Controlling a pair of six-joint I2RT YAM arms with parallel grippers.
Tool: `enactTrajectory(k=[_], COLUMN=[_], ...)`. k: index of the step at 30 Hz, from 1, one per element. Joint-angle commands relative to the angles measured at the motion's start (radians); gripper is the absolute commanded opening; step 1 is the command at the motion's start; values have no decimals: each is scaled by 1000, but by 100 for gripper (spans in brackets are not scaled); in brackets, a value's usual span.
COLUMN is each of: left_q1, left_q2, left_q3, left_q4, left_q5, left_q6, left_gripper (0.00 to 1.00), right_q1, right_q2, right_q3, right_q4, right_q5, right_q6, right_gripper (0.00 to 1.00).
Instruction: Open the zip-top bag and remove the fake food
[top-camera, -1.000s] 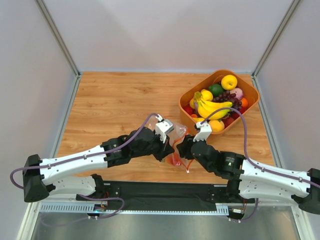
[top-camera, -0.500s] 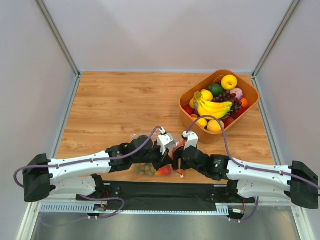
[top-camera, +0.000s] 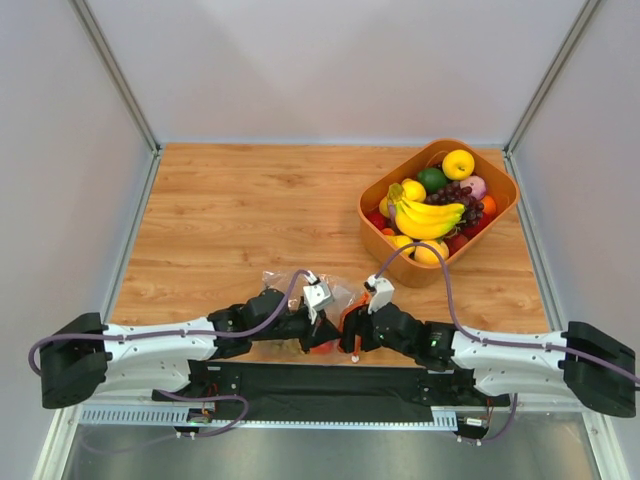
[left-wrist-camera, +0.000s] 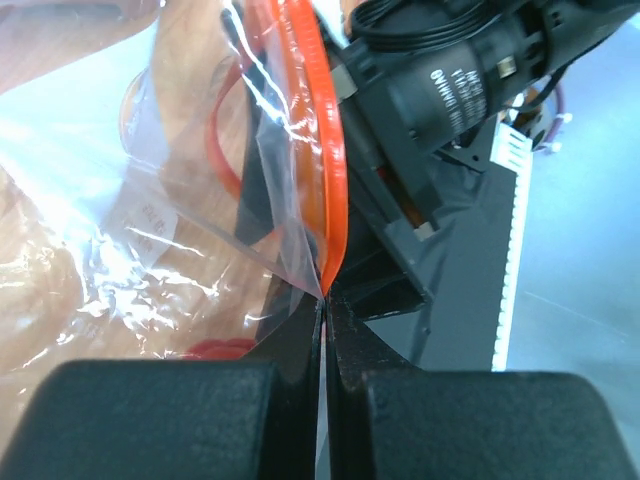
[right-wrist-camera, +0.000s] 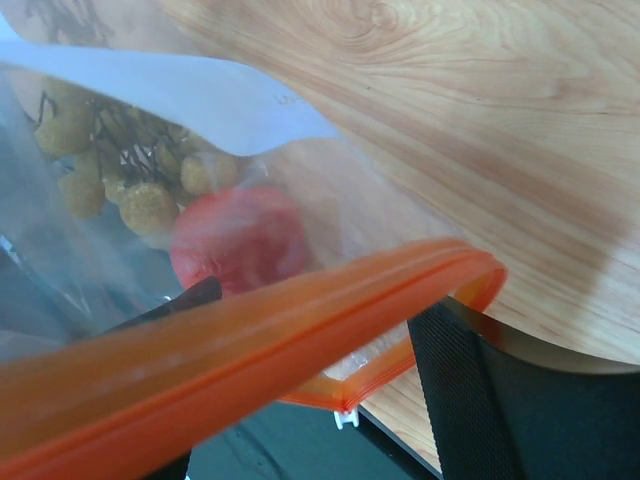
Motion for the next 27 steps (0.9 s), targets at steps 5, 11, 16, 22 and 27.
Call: enactTrajectory(k=[5,11,16,22,27], left_q1=[-2,-2,-2,-2,-4], left_q2=[-72,-87,-81,-186,-395], left_q3=[-75,-70,-53,-50,-29], left_q4=[224,245,206,29,-234], left_q5=[70,196,259,46,-265], left_q6=[-2,13,1,-1,4], left_gripper=[0,0,0,32,70], right_q1=[13,23,24,24,24], right_q2=[81,140,141,95,42], right_q3=[24,33,-7,-5,-18], right_q4=[275,346,391,246,167], right_q5=[-93,-113,-61,82,122], right_q6=[-1,-18,-20,19,30], right_gripper=[78,80,79,73,73])
